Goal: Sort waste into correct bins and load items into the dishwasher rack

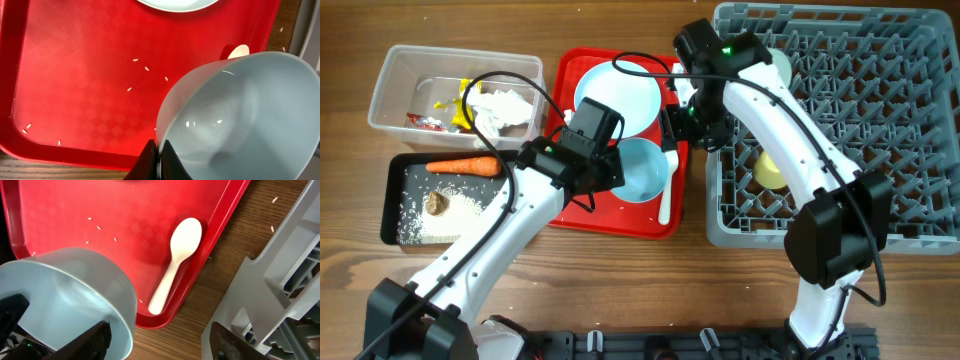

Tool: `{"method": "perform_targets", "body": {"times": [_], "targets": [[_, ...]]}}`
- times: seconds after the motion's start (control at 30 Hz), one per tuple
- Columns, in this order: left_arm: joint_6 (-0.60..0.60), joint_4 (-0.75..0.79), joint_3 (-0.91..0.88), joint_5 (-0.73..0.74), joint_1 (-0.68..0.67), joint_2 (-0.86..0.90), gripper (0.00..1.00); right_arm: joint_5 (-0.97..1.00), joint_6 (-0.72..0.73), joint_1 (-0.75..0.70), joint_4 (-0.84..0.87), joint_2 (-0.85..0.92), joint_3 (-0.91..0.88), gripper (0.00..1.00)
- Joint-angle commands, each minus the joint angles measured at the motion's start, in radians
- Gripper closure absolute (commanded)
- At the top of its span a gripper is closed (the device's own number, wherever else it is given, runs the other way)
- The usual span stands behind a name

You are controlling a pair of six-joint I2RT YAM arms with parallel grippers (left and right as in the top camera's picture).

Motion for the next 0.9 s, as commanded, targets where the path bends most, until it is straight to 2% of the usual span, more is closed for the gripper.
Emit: {"method": "perform_targets", "body": {"times": [0.0,0.33,0.77,0.87], "targets": [[0.008,0.005,0.001,-0.017,0.021,-0.021,0.96,-0.013,-0.017,0.039,0.006,-0.014,-0.012,0.35],[0.008,-0.027,0.001,-0.013,0.110,-0.021,0.96,0.090,-0.013,0.094,0.070,-0.013,-0.012,0.34],[0.008,-0.036,0.001,-0.005,0.141,-0.021,0.96,0.039,-0.008,0.094,0.084,-0.013,-0.013,0.35],[0.009,-0.041,0.001,0.054,0.180,-0.021,0.96,0.003,-0.008,0.094,0.103,-0.013,-0.013,0.35]]}}
